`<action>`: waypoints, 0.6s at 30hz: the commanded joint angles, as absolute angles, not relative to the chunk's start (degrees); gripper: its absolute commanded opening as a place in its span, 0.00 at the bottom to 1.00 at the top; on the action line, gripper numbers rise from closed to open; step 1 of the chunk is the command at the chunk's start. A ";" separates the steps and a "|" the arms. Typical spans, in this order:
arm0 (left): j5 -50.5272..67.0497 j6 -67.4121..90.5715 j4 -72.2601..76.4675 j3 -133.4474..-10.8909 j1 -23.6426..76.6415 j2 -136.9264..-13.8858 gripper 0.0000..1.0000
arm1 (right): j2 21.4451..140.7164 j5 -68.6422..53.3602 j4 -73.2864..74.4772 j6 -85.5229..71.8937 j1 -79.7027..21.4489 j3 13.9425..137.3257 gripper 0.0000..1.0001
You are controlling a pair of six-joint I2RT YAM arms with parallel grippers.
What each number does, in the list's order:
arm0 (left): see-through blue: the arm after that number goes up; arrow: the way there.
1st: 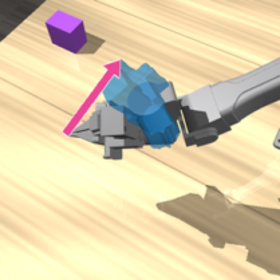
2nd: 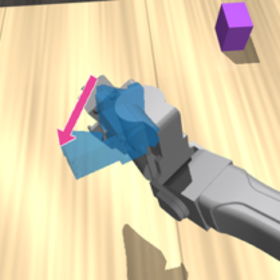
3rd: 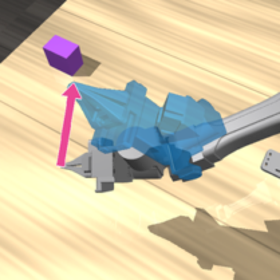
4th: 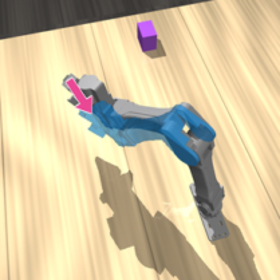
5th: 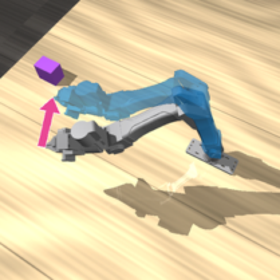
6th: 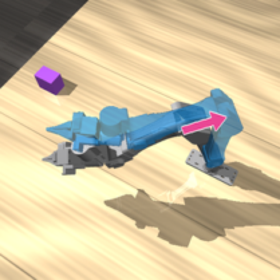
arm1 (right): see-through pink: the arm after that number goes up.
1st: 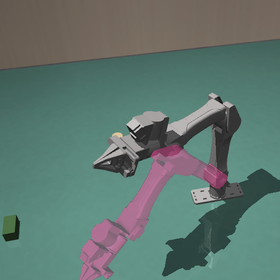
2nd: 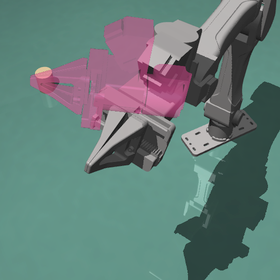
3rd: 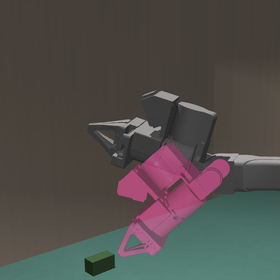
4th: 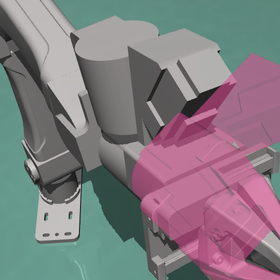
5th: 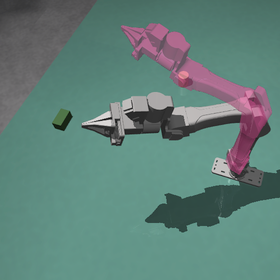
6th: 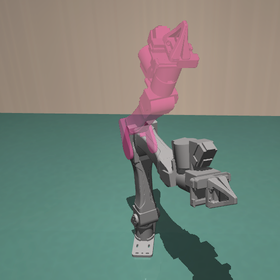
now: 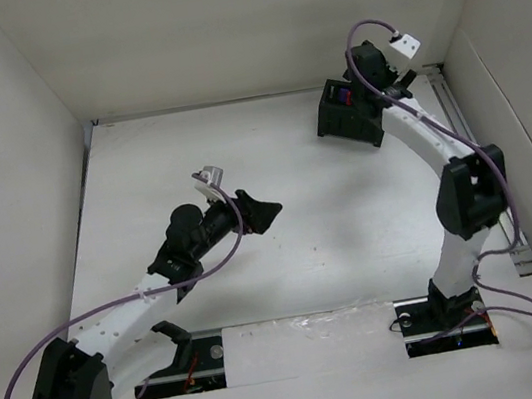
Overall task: Sort the stationery into containers
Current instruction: Place the pen in the storage box, then reset both arms
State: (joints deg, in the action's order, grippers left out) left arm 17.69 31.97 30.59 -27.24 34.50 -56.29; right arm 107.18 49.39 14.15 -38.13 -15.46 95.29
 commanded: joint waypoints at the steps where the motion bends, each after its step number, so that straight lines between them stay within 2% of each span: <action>1: 16.96 32.70 33.31 -26.98 34.37 -54.14 1.00 | 92.78 43.61 10.56 -40.17 -16.96 89.67 0.99; 4: 12.84 33.31 33.31 -24.98 34.37 -50.81 1.00 | 84.40 35.44 4.69 -43.32 -19.85 77.85 1.00; 8: 7.05 35.50 31.21 -22.86 34.37 -45.19 1.00 | 70.62 30.59 0.19 -46.22 -25.21 63.51 1.00; 13: -1.92 38.94 29.44 -18.99 34.37 -37.64 1.00 | 63.29 27.69 -0.35 -48.34 -33.11 51.43 1.00; 18: -2.55 37.62 30.84 -17.84 34.37 -36.39 1.00 | 57.05 29.70 3.50 -51.50 -37.96 41.42 1.00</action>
State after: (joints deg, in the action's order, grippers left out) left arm 0.27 37.39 28.75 -18.35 34.41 -37.04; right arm 60.49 29.36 2.70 -48.64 -36.34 44.01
